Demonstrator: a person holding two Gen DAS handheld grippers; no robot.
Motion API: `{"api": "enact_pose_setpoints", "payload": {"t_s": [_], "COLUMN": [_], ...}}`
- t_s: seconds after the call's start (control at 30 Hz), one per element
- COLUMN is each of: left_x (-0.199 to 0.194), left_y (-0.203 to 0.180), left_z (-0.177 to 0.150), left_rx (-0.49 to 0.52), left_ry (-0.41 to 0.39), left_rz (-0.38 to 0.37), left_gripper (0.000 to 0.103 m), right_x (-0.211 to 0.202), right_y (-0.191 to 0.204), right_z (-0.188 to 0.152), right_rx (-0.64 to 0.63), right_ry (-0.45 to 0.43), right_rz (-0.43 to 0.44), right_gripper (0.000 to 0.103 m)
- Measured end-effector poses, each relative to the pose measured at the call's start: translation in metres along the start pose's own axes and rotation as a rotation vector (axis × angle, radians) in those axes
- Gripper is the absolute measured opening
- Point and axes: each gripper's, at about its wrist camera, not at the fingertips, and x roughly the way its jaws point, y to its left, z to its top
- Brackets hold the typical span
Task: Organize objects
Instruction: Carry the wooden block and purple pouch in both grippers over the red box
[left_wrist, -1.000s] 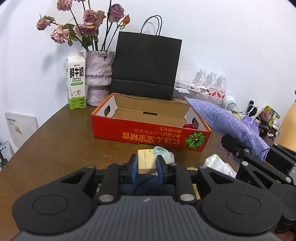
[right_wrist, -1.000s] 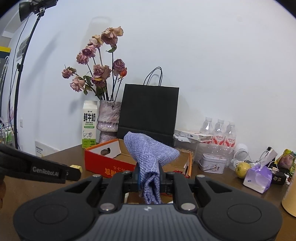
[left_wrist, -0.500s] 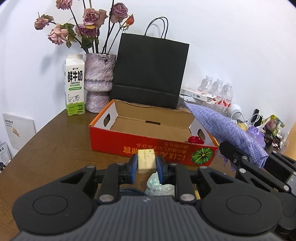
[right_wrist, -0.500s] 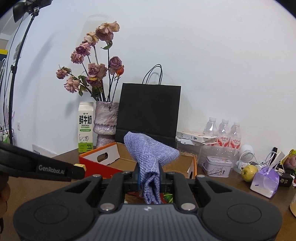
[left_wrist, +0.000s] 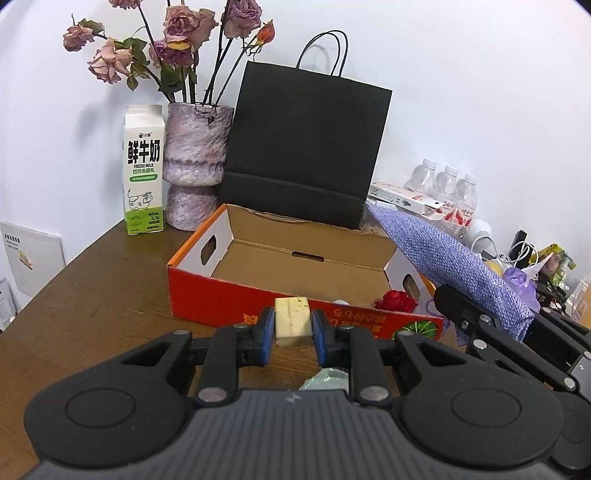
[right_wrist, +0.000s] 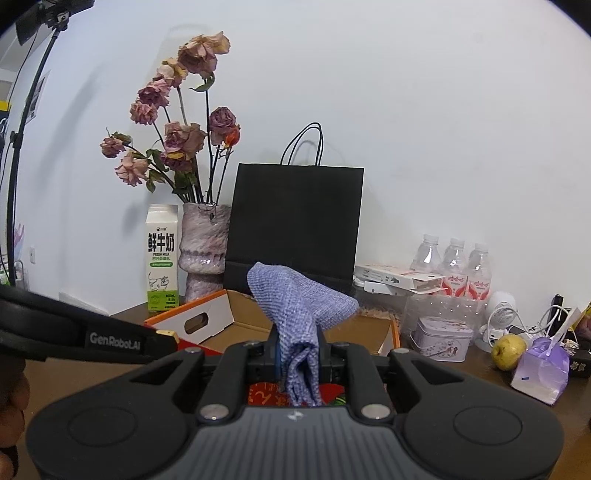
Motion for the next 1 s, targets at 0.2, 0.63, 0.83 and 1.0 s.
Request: {"api": "enact_pose_setpoints", "payload": {"t_s": [0.2,0.63,0.83,1.0], "left_x": [0.018,0.058,0.071,0.080], "left_y": [-0.001,-0.001,0.003,0.004], "left_z": [0.007,0.021,0.028,0.036], "left_rx": [-0.003,-0.010,-0.019,-0.020], "left_ry": [0.007,0.026,0.035,0.032], "left_rz": [-0.001,0.008,0.010,0.011], "left_gripper": [0.022,0.022,0.022,0.022], "right_x": [0.019,0.056,0.071,0.084], "right_y": [-0.005,-0.019,-0.020,-0.021], "right_z": [0.001,0.007,0.012,0.016], "right_rx": [0.012,0.047,0.047,0.053], "right_ry": [0.012,0.047,0.065,0.085], "right_rz": [0.008,0.009,0.021,0.034], "right_gripper": [0.014,0.014,0.014,0.014]}}
